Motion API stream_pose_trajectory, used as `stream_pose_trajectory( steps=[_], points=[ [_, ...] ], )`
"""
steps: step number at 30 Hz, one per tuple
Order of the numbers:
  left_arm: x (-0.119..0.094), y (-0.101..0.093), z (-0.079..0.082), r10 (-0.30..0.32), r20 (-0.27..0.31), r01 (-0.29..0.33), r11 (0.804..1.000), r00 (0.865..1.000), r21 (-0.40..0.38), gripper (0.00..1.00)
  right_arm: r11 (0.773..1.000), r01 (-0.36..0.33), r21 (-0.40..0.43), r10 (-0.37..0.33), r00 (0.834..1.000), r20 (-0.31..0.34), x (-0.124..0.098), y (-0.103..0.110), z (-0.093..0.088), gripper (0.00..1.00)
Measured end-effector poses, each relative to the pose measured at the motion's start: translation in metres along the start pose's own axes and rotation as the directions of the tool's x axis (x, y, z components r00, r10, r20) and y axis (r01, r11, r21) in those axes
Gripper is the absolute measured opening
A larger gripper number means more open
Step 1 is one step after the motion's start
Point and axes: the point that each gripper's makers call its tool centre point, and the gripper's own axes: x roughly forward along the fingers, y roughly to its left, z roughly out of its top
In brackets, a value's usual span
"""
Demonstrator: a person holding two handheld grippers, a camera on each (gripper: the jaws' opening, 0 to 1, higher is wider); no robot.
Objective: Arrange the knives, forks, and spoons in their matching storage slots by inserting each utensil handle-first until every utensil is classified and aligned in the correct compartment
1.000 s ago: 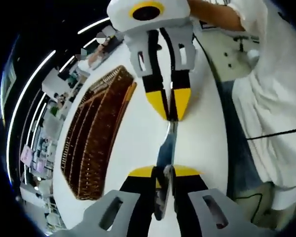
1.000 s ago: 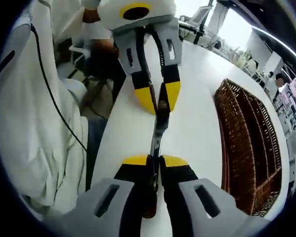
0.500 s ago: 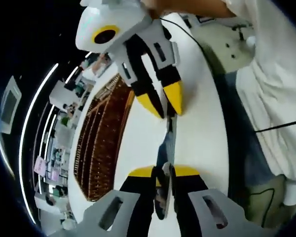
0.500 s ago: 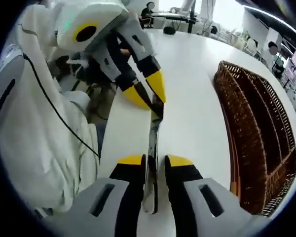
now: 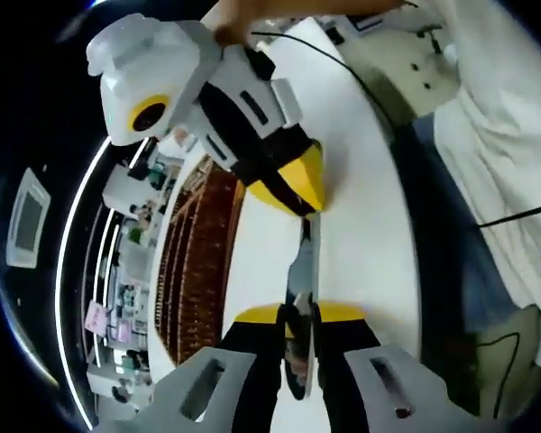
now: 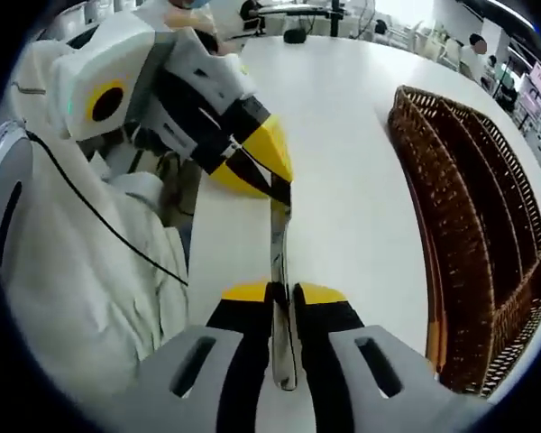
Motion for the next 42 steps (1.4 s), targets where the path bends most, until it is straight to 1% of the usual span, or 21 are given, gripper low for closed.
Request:
stream_pose_trajectory(
  steps=[3, 8, 10, 12, 13, 16, 17, 19, 20, 21, 22, 23, 25, 28, 30, 31, 32, 36, 37, 39, 42],
  points=[
    [0.0, 0.0, 0.0, 0.004, 0.007, -0.004, 1.0, 1.0, 0.007, 0.12, 1.0, 0.007, 0.002, -0.007, 1.0, 0.004, 0.0, 0.001, -0.001, 0.08],
    [0.0, -0.001, 0.001, 0.002, 0.013, -0.003, 1.0, 1.0, 0.019, 0.12, 0.999, 0.032, -0.025, -0.031, 0.999, 0.009, 0.0, 0.006, -0.002, 0.07],
    [-0.001, -0.002, 0.004, -0.007, 0.038, 0.006, 1.0, 0.999, 0.026, 0.14, 0.998, 0.049, -0.035, -0.049, 0.999, 0.014, 0.002, 0.007, -0.003, 0.07],
    [-0.002, 0.0, 0.009, -0.009, 0.064, 0.01, 1.0, 0.998, -0.005, 0.17, 0.996, 0.065, -0.056, -0.064, 0.998, 0.017, 0.003, 0.006, -0.004, 0.06],
    [-0.002, -0.002, 0.009, -0.034, 0.063, 0.036, 0.999, 0.997, -0.03, 0.17, 0.996, 0.069, -0.058, -0.068, 0.998, 0.016, 0.004, 0.007, -0.004, 0.06],
    [-0.001, 0.0, 0.008, -0.033, 0.056, 0.034, 0.999, 0.998, -0.013, 0.17, 0.995, 0.078, -0.067, -0.077, 0.997, 0.014, 0.005, 0.007, -0.005, 0.05],
    [-0.001, 0.0, 0.008, -0.044, 0.056, 0.045, 0.999, 0.997, -0.017, 0.18, 0.994, 0.078, -0.07, -0.077, 0.997, 0.014, 0.006, 0.008, -0.005, 0.04],
    [-0.002, 0.001, 0.01, -0.068, 0.074, 0.073, 0.995, 0.995, -0.064, 0.23, 0.993, 0.083, -0.078, -0.082, 0.997, 0.014, 0.007, 0.009, -0.005, 0.04],
    [-0.003, 0.001, 0.01, -0.075, 0.075, 0.08, 0.994, 0.994, -0.073, 0.25, 0.993, 0.085, -0.083, -0.084, 0.996, 0.015, 0.007, 0.009, -0.005, 0.04],
    [-0.004, 0.004, 0.012, -0.091, 0.092, 0.102, 0.987, 0.992, -0.123, 0.25, 0.993, 0.086, -0.083, -0.085, 0.996, 0.015, 0.007, 0.009, -0.005, 0.04],
    [-0.005, 0.002, 0.013, -0.12, 0.098, 0.134, 0.981, 0.988, -0.144, 0.25, 0.993, 0.087, -0.083, -0.086, 0.996, 0.016, 0.007, 0.009, -0.005, 0.04],
    [-0.006, 0.003, 0.014, -0.135, 0.111, 0.152, 0.975, 0.985, -0.161, 0.25, 0.993, 0.088, -0.084, -0.087, 0.996, 0.016, 0.007, 0.009, -0.005, 0.04],
    [-0.006, 0.005, 0.012, -0.171, 0.113, 0.192, 0.958, 0.979, -0.214, 0.25, 0.992, 0.092, -0.091, -0.09, 0.996, 0.018, 0.007, 0.009, -0.004, 0.04],
    [-0.006, 0.005, 0.009, -0.247, 0.121, 0.272, 0.921, 0.961, -0.28, 0.24, 0.99, 0.098, -0.106, -0.097, 0.995, 0.019, 0.006, 0.009, -0.003, 0.04],
    [-0.004, 0.007, 0.008, -0.274, 0.133, 0.303, 0.903, 0.952, -0.305, 0.24, 0.989, 0.1, -0.108, -0.098, 0.995, 0.02, 0.006, 0.009, -0.002, 0.04],
    [-0.003, 0.003, 0.005, -0.318, 0.12, 0.34, 0.883, 0.941, -0.325, 0.24, 0.989, 0.1, -0.108, -0.098, 0.995, 0.021, 0.005, 0.009, -0.002, 0.04],
    [-0.001, 0.001, 0.002, -0.343, 0.104, 0.357, 0.87, 0.934, -0.34, 0.24, 0.99, 0.099, -0.104, -0.097, 0.995, 0.022, 0.005, 0.009, -0.002, 0.04],
    [0.001, 0.0, 0.003, -0.356, 0.112, 0.373, 0.867, 0.928, -0.331, 0.23, 0.99, 0.099, -0.104, -0.097, 0.995, 0.025, 0.005, 0.009, -0.001, 0.04],
    [0.006, 0.002, 0.0, -0.374, 0.099, 0.384, 0.856, 0.922, -0.347, 0.22, 0.99, 0.101, -0.101, -0.099, 0.995, 0.031, 0.004, 0.009, -0.001, 0.04],
    [0.008, 0.002, -0.001, -0.385, 0.089, 0.39, 0.85, 0.919, -0.353, 0.22, 0.99, 0.104, -0.1, -0.101, 0.994, 0.034, 0.003, 0.008, 0.0, 0.04],
    [0.008, -0.003, -0.001, -0.421, 0.078, 0.421, 0.838, 0.904, -0.346, 0.21, 0.989, 0.105, -0.102, -0.101, 0.994, 0.038, 0.003, 0.008, 0.001, 0.04]
  ],
)
